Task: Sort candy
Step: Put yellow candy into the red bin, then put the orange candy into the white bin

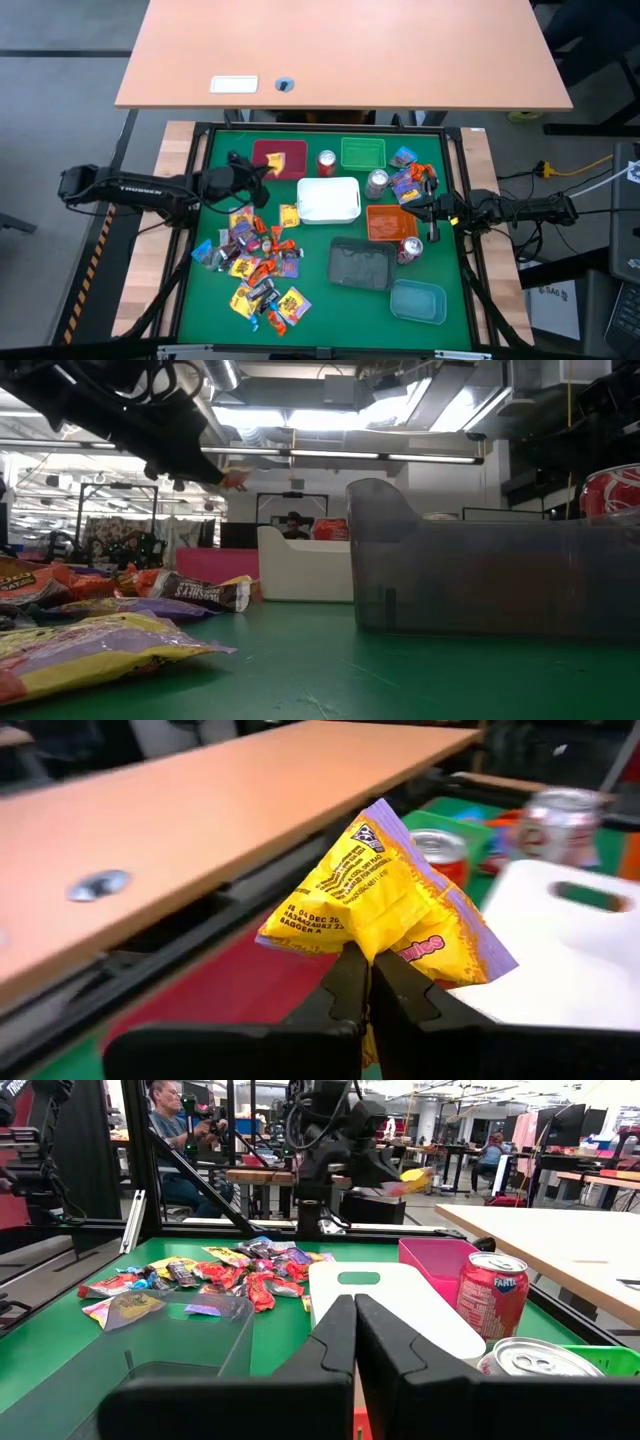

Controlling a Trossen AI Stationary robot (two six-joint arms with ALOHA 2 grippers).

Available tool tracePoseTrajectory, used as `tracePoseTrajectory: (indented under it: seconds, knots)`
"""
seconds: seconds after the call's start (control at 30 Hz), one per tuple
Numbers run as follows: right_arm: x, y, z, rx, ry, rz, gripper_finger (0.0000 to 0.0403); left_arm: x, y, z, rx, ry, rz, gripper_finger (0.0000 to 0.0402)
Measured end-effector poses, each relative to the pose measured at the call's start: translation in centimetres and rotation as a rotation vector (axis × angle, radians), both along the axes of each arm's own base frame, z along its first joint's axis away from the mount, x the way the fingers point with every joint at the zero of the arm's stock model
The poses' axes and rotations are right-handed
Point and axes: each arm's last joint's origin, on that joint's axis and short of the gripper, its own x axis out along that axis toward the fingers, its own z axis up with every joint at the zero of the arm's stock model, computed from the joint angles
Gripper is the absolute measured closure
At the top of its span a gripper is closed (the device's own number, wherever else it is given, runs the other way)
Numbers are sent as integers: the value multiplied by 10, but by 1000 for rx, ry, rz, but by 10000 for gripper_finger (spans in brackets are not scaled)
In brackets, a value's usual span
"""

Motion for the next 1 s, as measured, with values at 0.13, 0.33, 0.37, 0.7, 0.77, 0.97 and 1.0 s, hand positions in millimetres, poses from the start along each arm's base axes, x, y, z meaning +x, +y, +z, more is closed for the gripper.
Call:
tracePoseTrajectory:
  seconds: [0.13, 0.33, 0.37, 0.7, 0.77, 0.97, 1.0]
  knots:
    - [0, 0, 0, 0, 0, 0, 397, -2, 9, -1, 0, 5, 49, 401]
    - [0, 0, 0, 0, 0, 0, 397, -1, 20, -8, -19, 40, 112, 401]
    - [0, 0, 0, 0, 0, 0, 397, 0, 22, -10, -32, 42, 124, 401]
    - [0, 0, 0, 0, 0, 0, 397, 3, 30, -23, -93, 60, 187, 358]
    - [0, 0, 0, 0, 0, 0, 397, 2, 31, -22, -99, 52, 195, 334]
    - [0, 0, 0, 0, 0, 0, 397, 2, 32, -22, -103, 48, 192, 275]
    - [0, 0, 0, 0, 0, 0, 397, 3, 32, -22, -104, 42, 184, 269]
